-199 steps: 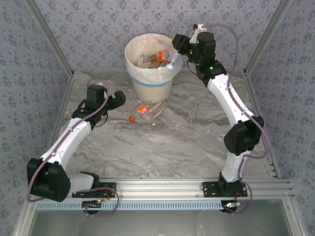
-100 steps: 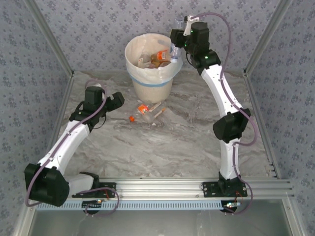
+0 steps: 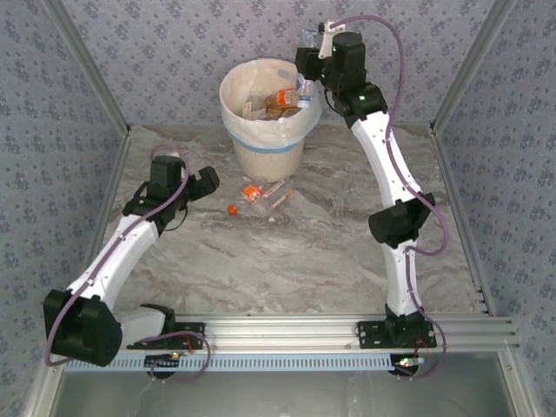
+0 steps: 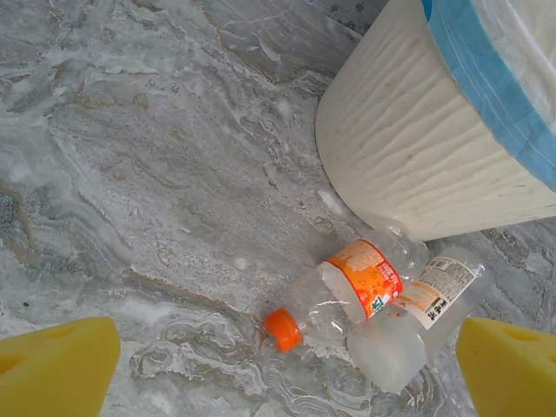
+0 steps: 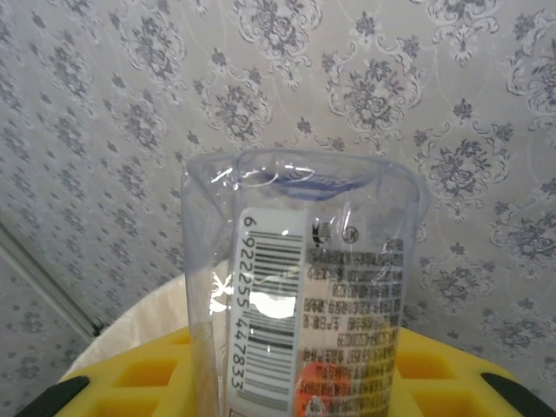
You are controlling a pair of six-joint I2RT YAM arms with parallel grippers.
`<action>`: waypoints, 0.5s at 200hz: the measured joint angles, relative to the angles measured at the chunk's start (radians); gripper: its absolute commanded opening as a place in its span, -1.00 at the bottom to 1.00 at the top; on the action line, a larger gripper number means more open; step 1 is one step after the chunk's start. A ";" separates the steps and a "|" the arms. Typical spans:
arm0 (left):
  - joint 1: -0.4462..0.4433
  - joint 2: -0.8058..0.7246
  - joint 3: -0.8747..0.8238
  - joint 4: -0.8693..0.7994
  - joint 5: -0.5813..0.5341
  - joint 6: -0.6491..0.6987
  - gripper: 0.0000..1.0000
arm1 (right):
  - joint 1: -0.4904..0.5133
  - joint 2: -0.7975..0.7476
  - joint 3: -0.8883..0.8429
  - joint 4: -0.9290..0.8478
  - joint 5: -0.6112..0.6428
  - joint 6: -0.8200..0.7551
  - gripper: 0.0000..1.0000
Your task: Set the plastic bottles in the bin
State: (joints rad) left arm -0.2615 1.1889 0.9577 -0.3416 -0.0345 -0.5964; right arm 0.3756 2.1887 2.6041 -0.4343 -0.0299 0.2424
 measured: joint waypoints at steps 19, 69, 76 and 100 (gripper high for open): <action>0.000 0.000 0.000 0.000 0.000 0.000 0.99 | 0.003 -0.001 -0.003 0.029 -0.008 0.005 -0.30; 0.000 0.009 -0.002 0.001 0.006 -0.008 0.99 | 0.005 0.065 0.012 0.137 0.040 -0.008 -0.28; 0.000 0.011 -0.003 0.001 0.008 -0.008 0.99 | 0.005 0.083 0.013 0.144 0.046 -0.016 -0.25; 0.000 0.017 -0.005 0.002 0.010 -0.008 0.99 | 0.009 0.139 0.013 0.145 0.068 -0.061 0.20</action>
State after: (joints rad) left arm -0.2615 1.2057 0.9524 -0.3401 -0.0242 -0.6048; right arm 0.3847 2.3276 2.6171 -0.2893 0.0380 0.1818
